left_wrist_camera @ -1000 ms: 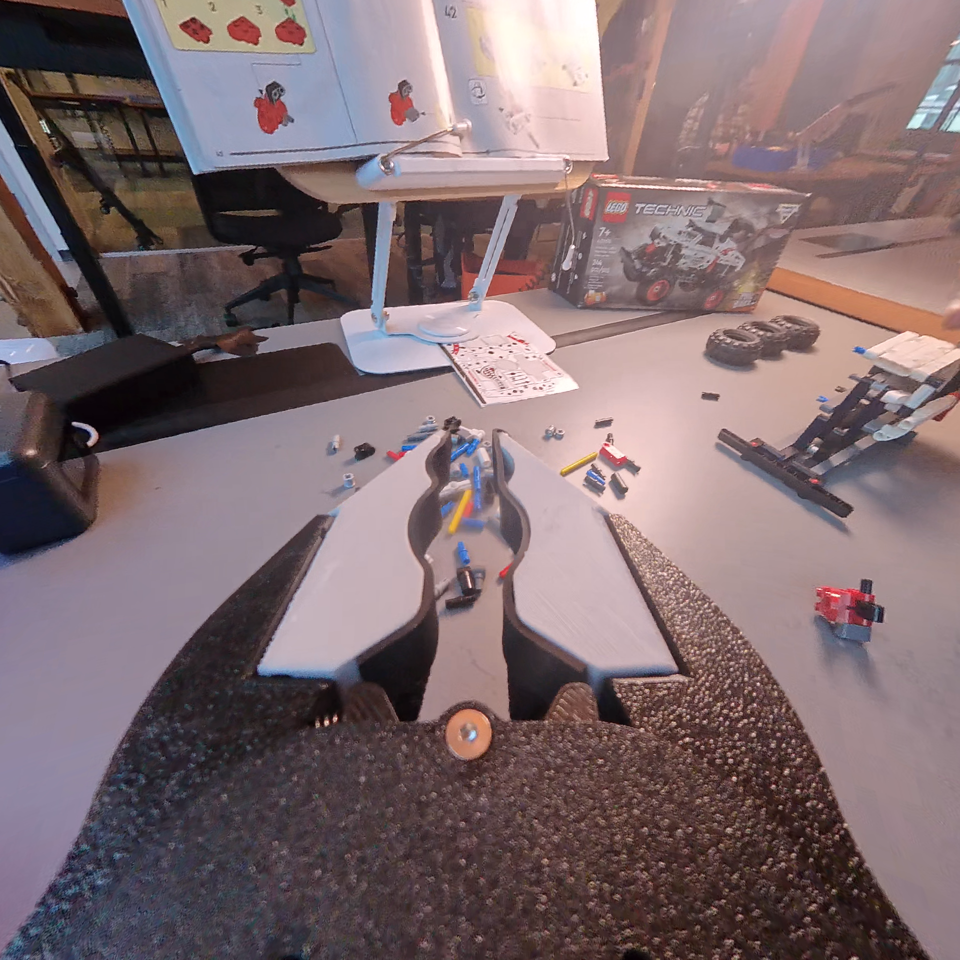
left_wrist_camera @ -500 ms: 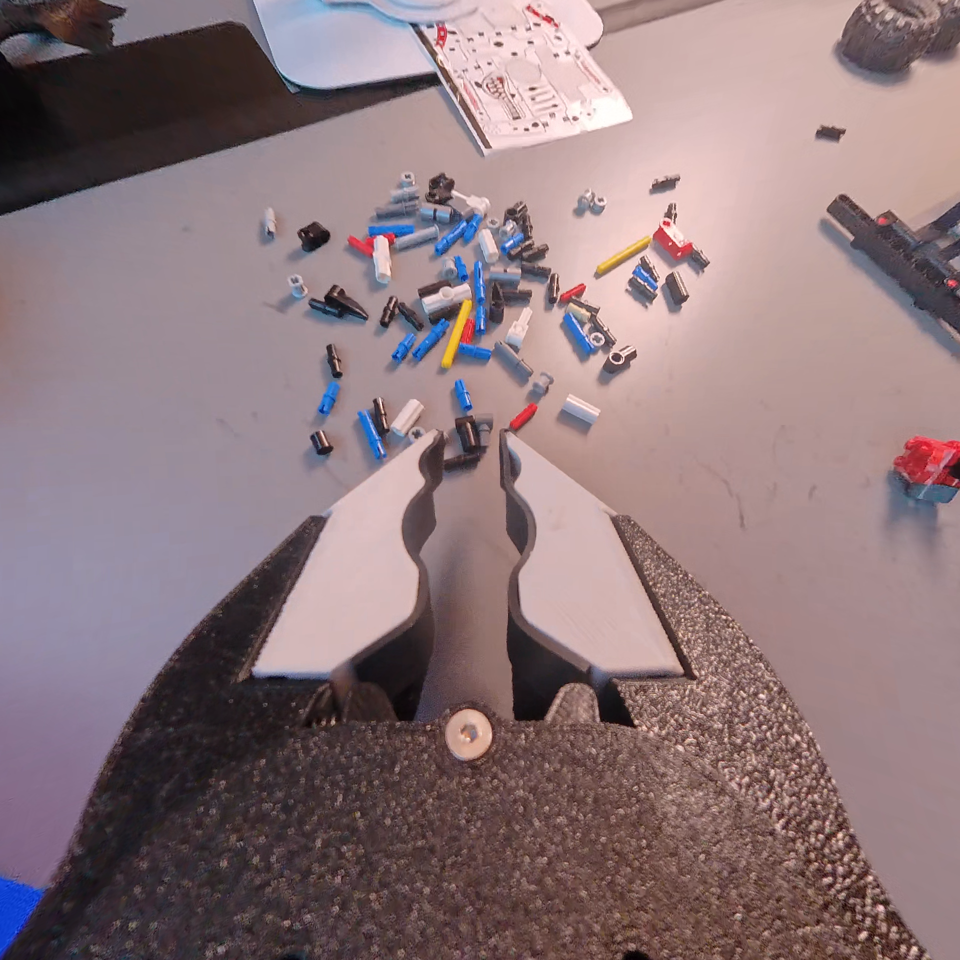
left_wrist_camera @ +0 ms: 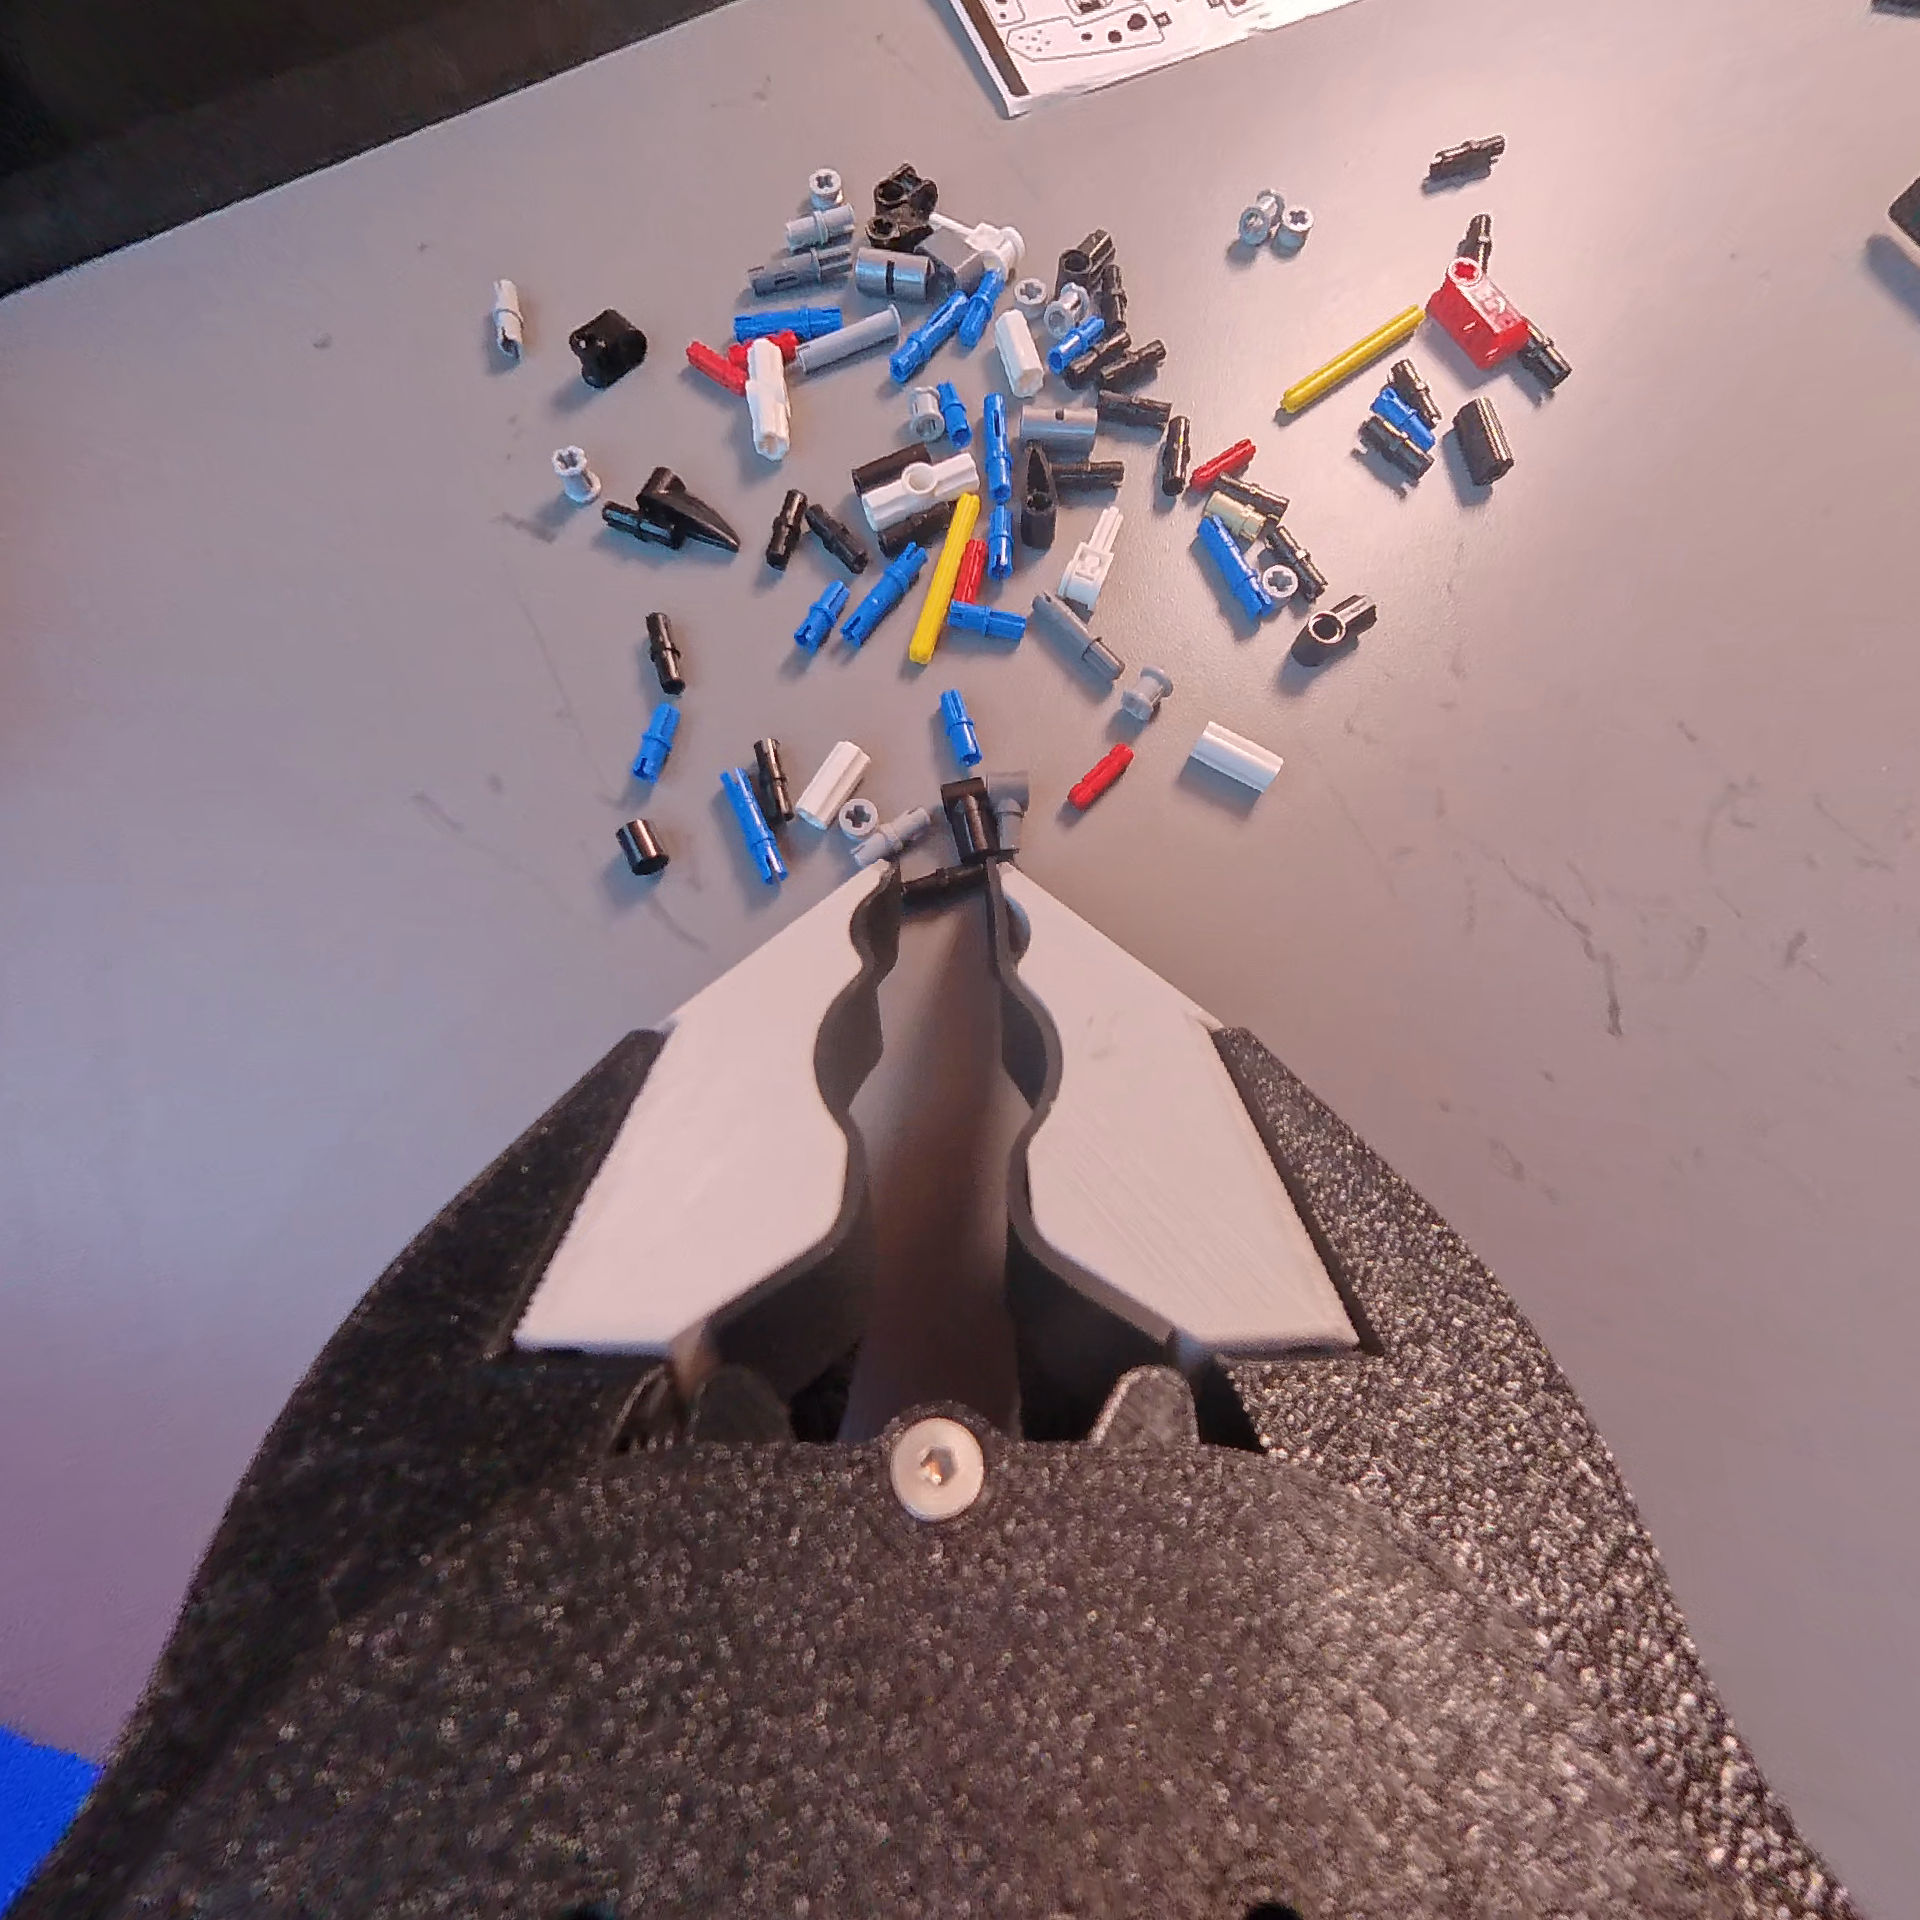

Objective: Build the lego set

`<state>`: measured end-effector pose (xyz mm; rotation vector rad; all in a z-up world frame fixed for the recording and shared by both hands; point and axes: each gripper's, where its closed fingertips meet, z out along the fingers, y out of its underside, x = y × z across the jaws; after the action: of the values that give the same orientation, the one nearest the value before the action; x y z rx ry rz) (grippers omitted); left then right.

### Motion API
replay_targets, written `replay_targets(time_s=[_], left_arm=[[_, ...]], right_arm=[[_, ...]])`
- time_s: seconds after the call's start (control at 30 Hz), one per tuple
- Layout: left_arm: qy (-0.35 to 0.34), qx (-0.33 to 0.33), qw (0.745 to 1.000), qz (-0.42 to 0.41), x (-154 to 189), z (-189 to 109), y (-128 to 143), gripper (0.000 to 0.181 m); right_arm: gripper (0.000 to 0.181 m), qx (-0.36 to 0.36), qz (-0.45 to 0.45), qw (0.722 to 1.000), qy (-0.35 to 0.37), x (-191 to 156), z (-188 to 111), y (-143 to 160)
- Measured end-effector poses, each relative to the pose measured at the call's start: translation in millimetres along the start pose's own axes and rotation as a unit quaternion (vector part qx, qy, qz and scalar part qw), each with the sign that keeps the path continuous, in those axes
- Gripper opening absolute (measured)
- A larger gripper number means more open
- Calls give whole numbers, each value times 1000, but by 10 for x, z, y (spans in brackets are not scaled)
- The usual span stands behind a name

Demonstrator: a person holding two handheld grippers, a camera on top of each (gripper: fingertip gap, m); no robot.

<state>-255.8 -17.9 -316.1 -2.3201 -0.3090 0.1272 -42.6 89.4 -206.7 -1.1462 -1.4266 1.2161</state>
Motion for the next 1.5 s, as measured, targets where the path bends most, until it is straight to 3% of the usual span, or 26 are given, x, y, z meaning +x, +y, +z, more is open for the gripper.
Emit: replay_targets(time_s=[0.2, 0.3, 0.37, 0.43, 0.6, 0.67, 0.8, 0.93, 1.03, 1.2, 1.5], left_arm=[[14, 18, 999, 35, 137, -71, -73, 16], [131, 62, 983, 110, 758, -232, -209, 16], [222, 61, 960, 159, 1229, -305, -146, 16], [253, 37, 944, 207, 1475, -282, -8, 16], [270, -1, 934, 235, 1611, -196, 170, 16], [274, 3, 934, 228, 1606, -207, 153, 24], [241, 37, 955, 167, 1332, -240, -48, 36], [116, 120, 986, 16, 563, -300, -455, 33], [41, 122, 990, -60, 97, -268, -439, 32], [-25, 61, 995, -72, -243, -61, -295, 24], [-41, 17, 998, -39, -333, 139, -287, 3]], right_arm=[[14, 5, -8, 1000, 9, 34, -23, -29], [14, 14, -12, 1000, 20, 91, -55, -74], [18, 14, -8, 999, 38, 169, -66, -74], [23, 13, 2, 999, 51, 232, -76, -67], [40, 1, 11, 998, 65, 312, -85, -32], [43, -5, 7, 998, 63, 307, -79, -15], [46, -16, -2, 998, 60, 276, -63, 14], [45, -16, -7, 999, 51, 236, -59, -4], [43, -65, -20, 997, 39, 195, -25, 156], [45, -108, -84, 990, 35, 107, 22, 315], [43, -97, -79, 991, 39, 129, -10, 250]])
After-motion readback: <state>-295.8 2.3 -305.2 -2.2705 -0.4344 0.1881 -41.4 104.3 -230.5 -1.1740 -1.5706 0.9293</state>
